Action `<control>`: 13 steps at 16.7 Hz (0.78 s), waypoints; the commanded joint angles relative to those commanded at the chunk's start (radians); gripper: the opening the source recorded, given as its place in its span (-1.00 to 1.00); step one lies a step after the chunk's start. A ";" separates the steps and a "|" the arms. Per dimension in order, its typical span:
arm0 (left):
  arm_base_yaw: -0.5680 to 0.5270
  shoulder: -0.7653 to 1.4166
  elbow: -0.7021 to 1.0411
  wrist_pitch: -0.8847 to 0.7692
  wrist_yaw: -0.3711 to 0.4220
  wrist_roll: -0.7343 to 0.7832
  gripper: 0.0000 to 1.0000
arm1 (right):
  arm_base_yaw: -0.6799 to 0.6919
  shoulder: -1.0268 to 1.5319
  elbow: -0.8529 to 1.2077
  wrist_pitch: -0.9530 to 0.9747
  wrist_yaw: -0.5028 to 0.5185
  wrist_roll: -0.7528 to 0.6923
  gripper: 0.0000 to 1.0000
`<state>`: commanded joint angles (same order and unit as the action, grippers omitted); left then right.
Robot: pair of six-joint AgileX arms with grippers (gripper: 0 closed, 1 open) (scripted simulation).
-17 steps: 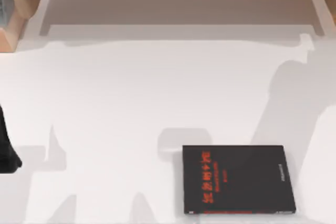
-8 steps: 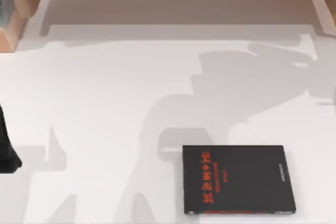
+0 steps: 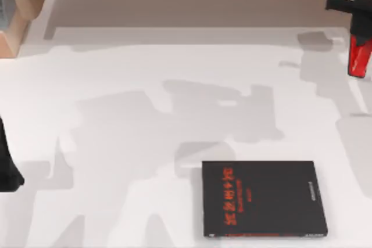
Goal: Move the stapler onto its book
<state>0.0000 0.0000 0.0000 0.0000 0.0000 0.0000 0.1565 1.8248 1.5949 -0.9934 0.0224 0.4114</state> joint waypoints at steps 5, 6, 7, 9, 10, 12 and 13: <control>0.000 0.000 0.000 0.000 0.000 0.000 1.00 | 0.281 -0.074 -0.223 0.043 0.006 0.174 -1.00; 0.000 0.000 0.000 0.000 0.000 0.000 1.00 | 0.331 -0.083 -0.259 0.049 0.007 0.203 -1.00; 0.000 0.000 0.000 0.000 0.000 0.000 1.00 | 0.379 -0.091 -0.294 0.054 0.009 0.230 -1.00; 0.000 0.000 0.000 0.000 0.000 0.000 1.00 | 0.463 -0.103 -0.352 0.062 0.011 0.277 -1.00; 0.000 0.000 0.000 0.000 0.000 0.000 1.00 | 0.496 -0.107 -0.375 0.065 0.011 0.295 -1.00; 0.000 0.000 0.000 0.000 0.000 0.000 1.00 | 0.548 -0.112 -0.409 0.069 0.012 0.322 -1.00; 0.000 0.000 0.000 0.000 0.000 0.000 1.00 | 0.565 -0.114 -0.420 0.071 0.013 0.330 -1.00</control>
<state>0.0000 0.0000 0.0000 0.0000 0.0000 0.0000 0.7213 1.7111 1.1745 -0.9226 0.0352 0.7418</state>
